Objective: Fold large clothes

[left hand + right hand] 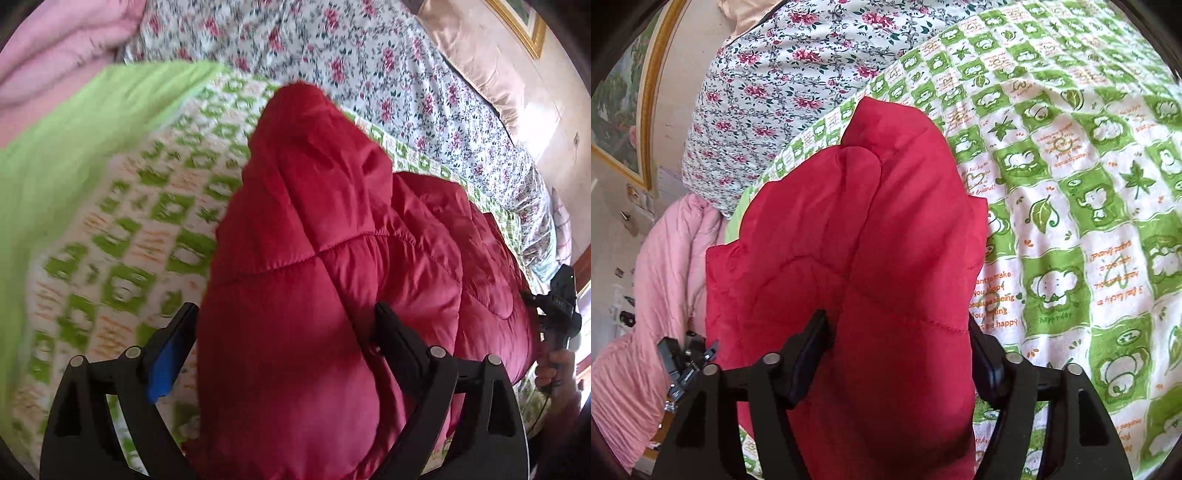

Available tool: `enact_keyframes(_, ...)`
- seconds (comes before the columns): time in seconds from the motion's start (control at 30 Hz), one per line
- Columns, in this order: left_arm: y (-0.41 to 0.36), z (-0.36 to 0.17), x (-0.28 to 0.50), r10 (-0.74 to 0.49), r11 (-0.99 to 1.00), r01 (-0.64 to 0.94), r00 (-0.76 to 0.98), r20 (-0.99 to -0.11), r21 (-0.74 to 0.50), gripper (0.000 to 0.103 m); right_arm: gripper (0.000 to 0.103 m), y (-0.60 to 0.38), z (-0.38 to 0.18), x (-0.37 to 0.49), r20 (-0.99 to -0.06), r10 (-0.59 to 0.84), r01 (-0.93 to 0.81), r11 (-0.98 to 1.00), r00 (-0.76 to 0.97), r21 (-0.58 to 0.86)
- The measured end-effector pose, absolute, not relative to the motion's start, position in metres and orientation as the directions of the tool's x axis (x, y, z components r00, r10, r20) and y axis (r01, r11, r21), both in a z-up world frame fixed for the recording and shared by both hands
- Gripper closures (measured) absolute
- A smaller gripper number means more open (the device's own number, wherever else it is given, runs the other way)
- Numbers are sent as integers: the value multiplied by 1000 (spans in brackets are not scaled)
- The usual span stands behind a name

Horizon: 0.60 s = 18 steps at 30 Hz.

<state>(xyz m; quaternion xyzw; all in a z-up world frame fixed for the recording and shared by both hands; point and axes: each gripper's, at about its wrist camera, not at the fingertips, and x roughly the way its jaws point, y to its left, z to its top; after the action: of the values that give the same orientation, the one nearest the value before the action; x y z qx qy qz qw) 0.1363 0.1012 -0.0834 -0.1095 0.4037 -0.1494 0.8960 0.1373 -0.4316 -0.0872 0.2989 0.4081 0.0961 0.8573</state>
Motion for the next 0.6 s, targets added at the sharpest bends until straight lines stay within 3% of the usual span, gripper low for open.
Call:
enact_keyframes(0.33, 118, -58, 119, -360, 925, 167, 670, -649, -341, 9, 27, -423, -66, 124, -658, 299, 109, 857, 691, 504)
enact_keyframes(0.6, 89, -35, 99, -389, 920, 249, 689, -612, -304, 9, 27, -423, -41, 97, -633, 154, 163, 896, 759, 413)
